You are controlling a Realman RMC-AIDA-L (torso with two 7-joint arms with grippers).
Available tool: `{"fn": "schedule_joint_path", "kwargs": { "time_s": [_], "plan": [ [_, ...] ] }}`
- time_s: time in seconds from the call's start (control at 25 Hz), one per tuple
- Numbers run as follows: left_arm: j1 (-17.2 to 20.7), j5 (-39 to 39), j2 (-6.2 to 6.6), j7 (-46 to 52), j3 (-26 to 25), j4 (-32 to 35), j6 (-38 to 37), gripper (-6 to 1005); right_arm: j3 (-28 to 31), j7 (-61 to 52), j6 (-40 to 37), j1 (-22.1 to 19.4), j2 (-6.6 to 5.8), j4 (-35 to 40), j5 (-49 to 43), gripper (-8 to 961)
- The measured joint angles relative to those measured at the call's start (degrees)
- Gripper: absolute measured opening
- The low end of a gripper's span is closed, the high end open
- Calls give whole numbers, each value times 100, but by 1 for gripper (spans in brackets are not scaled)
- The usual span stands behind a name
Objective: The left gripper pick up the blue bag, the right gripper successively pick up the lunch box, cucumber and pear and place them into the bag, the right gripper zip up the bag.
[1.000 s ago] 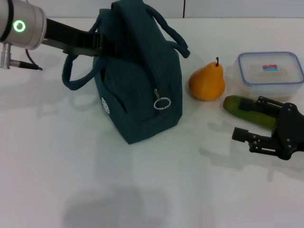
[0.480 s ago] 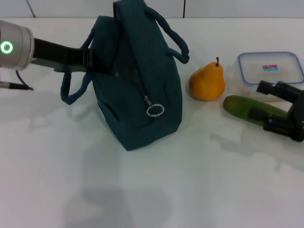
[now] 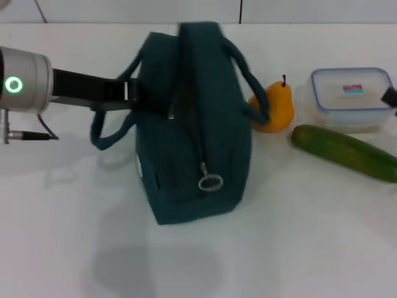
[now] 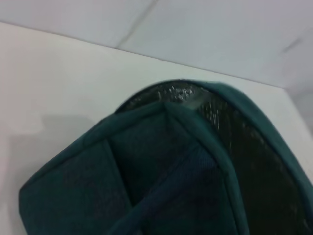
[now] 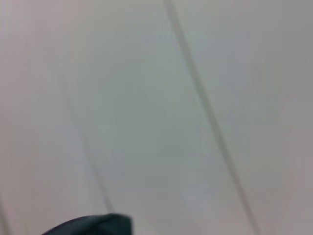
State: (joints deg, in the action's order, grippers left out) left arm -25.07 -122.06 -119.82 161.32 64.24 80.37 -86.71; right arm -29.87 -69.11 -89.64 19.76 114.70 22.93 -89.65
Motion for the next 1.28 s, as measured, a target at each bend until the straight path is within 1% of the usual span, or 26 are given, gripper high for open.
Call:
{"fn": "schedule_joint_path", "kwargs": {
  "time_s": [0.04,0.08,0.12,0.24,0.44,0.72,0.96,1.28],
  "plan": [
    [10,70,-2,1,38,5,1,33,0,0,0,0,0,0,0,777],
    [16,122,-2,6,67,7,2,33,137,-95,111,-34,-2,-4,0,777],
    [18,150,-2,18,83,6,3,33,414,-276,367,-81,-1,-39,0,778],
    [21,196,-2,74,88,6,5,33,655,-584,783,-93,-23,-169,1,778],
    [-2,332,3,132,87,6,6,33,697,-1165,1439,56,-163,-492,1,776],
    [-36,298,21,193,84,-13,5,32,696,-1592,1967,372,-211,-575,1,773],
    [-35,288,29,190,77,-27,6,32,706,-1760,2253,672,-300,-1017,0,771],
    [-34,288,29,168,82,-26,13,32,676,-1822,2613,913,-245,-1323,-2,769]
  ]
}}
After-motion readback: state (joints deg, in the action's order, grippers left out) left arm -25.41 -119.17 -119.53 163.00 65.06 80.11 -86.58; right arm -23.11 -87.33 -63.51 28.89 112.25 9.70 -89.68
